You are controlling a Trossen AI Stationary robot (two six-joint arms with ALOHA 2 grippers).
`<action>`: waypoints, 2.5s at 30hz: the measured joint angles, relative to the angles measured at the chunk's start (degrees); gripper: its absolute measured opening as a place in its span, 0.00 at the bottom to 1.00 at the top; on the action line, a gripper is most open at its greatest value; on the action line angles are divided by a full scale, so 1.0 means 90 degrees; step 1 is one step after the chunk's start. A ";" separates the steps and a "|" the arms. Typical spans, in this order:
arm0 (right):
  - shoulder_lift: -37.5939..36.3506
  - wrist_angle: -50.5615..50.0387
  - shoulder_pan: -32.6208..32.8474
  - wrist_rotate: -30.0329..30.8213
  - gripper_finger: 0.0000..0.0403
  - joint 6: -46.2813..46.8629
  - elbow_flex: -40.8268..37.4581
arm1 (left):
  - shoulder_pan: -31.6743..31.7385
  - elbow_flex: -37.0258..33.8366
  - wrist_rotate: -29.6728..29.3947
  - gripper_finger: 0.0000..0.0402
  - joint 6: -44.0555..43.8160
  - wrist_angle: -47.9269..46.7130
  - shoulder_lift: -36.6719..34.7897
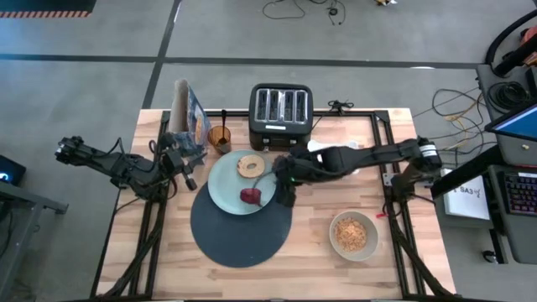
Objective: Arrange a breakfast setting
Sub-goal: Put the spoon on the table mat
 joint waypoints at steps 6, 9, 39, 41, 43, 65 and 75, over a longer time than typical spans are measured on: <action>0.0456 0.1215 -0.0769 0.0006 0.54 -0.1024 0.0446 | 0.0000 0.0200 -0.0477 0.13 0.0758 0.0060 -0.0033; 0.0889 0.1508 -0.1235 -0.0462 0.54 -0.1494 0.0862 | 0.0000 0.0295 -0.0731 0.13 0.1012 0.0052 -0.0081; 0.4709 0.3644 -0.2931 -0.1228 0.54 -0.2517 0.4476 | 0.0000 0.0236 -0.0835 0.13 0.0410 -0.0671 -0.0813; 0.4792 0.3675 -0.2935 -0.1255 0.54 -0.2487 0.4474 | 0.0000 0.0236 -0.0833 0.13 0.0410 -0.0671 -0.0812; 0.4867 0.3784 -0.2932 -0.1264 0.54 -0.2478 0.4474 | 0.0000 0.0236 -0.0833 0.13 0.0410 -0.0672 -0.0814; 0.4861 0.3791 -0.2948 -0.1276 0.09 -0.2429 0.4506 | 0.0000 0.0234 -0.0830 0.13 0.0410 -0.0671 -0.0799; 0.4767 0.3737 -0.2908 -0.1416 0.05 -0.2397 0.4518 | 0.0000 0.0233 -0.0828 0.13 0.0410 -0.0670 -0.0799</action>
